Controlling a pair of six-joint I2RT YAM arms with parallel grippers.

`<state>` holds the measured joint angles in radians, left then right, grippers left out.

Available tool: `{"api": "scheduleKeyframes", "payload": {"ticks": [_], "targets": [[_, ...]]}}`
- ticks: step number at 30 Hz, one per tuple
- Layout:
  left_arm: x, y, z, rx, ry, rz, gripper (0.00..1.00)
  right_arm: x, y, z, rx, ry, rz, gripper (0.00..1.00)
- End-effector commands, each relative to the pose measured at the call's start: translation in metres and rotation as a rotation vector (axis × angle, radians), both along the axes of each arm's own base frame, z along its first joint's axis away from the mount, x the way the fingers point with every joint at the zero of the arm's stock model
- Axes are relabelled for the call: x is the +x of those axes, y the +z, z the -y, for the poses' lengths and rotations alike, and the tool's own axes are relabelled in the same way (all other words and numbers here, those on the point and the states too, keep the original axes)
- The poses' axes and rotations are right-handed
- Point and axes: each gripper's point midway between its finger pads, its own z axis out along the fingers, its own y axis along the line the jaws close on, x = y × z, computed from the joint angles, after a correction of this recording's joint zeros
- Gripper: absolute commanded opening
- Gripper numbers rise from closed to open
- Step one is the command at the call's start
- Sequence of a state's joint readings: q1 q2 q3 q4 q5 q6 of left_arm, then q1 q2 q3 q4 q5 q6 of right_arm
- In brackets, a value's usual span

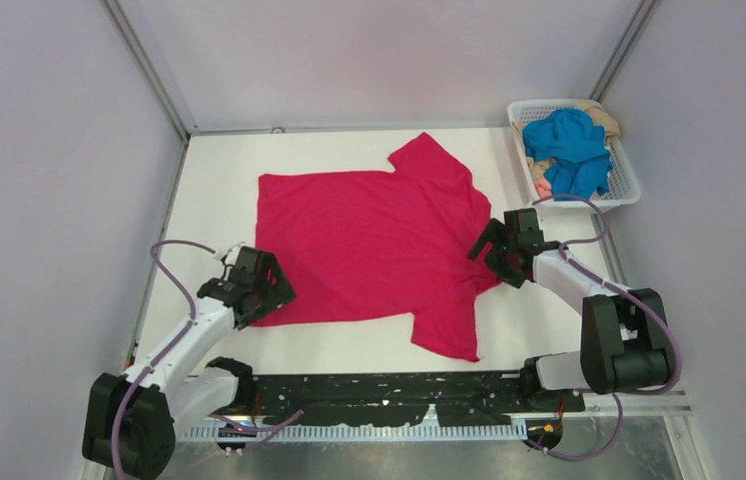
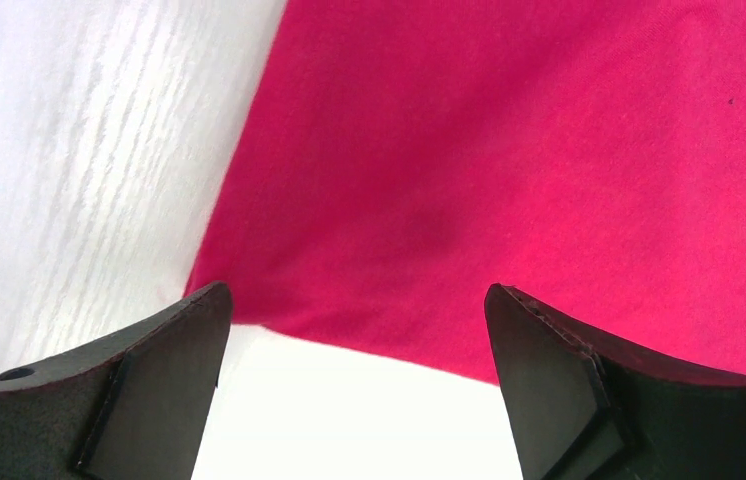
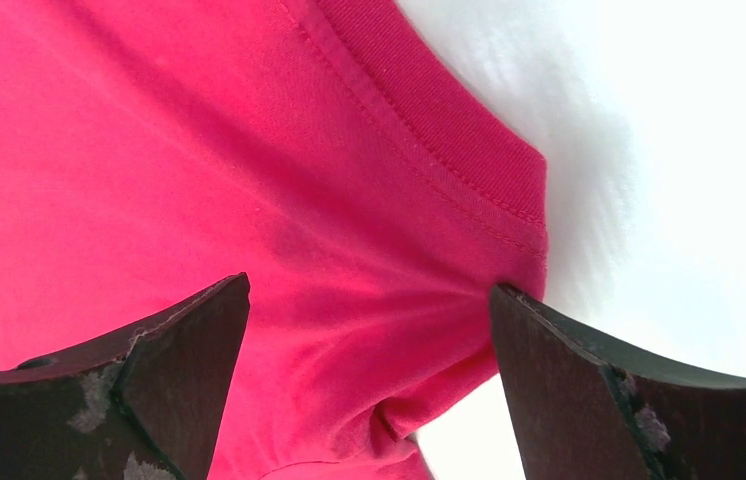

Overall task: Fold and stack the t-shirts
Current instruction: Flatten out the tshirt, then grab the side of the flattened tshirt closest away from the robot with both arms

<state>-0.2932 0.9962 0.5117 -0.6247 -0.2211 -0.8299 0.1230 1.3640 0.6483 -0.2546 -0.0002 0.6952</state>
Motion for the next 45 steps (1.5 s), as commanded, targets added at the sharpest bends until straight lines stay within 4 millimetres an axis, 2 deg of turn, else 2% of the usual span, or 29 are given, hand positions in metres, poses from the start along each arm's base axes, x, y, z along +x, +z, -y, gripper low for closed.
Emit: {"api": "scheduleKeyframes", "payload": {"ticks": [1,4,6,8,11,13,15,19,21,26,33,40,45], "targets": [[-0.002,0.021,-0.012,0.033,0.039,0.053,1.00,0.002,0.021,0.020,-0.127,0.016,0.005,0.95],[-0.007,0.034,-0.018,0.030,0.079,0.104,1.00,0.012,0.057,0.018,-0.162,0.039,0.108,0.95],[-0.015,0.038,-0.025,0.027,0.125,0.130,1.00,0.005,0.073,0.020,-0.219,0.040,0.144,0.95],[-0.022,0.036,-0.030,0.026,0.163,0.130,1.00,-0.010,0.080,0.019,-0.249,0.054,0.155,0.95],[-0.033,0.027,-0.036,0.017,0.213,0.099,1.00,-0.037,0.082,0.012,-0.278,0.092,0.152,0.95],[-0.041,0.017,-0.038,0.011,0.248,0.063,0.99,-0.054,0.077,0.006,-0.289,0.125,0.139,0.95],[-0.046,0.007,-0.039,0.000,0.275,0.029,0.92,-0.067,0.071,0.000,-0.289,0.163,0.125,0.95],[-0.050,-0.003,-0.049,0.032,0.365,0.000,0.72,-0.082,0.064,-0.005,-0.285,0.209,0.100,0.95],[-0.051,-0.009,-0.050,0.023,0.415,-0.009,0.65,-0.084,0.064,-0.006,-0.291,0.229,0.101,0.95],[-0.043,-0.021,-0.046,-0.021,0.470,0.022,0.62,-0.079,0.072,-0.007,-0.321,0.262,0.112,0.95],[-0.040,-0.016,-0.053,-0.014,0.528,0.067,0.60,-0.079,0.072,-0.012,-0.322,0.298,0.109,0.95],[-0.030,-0.010,-0.050,-0.045,0.536,0.115,0.59,-0.080,0.075,-0.009,-0.340,0.303,0.104,0.95],[-0.031,-0.021,-0.045,-0.058,0.537,0.067,0.48,-0.084,0.077,-0.008,-0.342,0.309,0.100,0.95]]}}
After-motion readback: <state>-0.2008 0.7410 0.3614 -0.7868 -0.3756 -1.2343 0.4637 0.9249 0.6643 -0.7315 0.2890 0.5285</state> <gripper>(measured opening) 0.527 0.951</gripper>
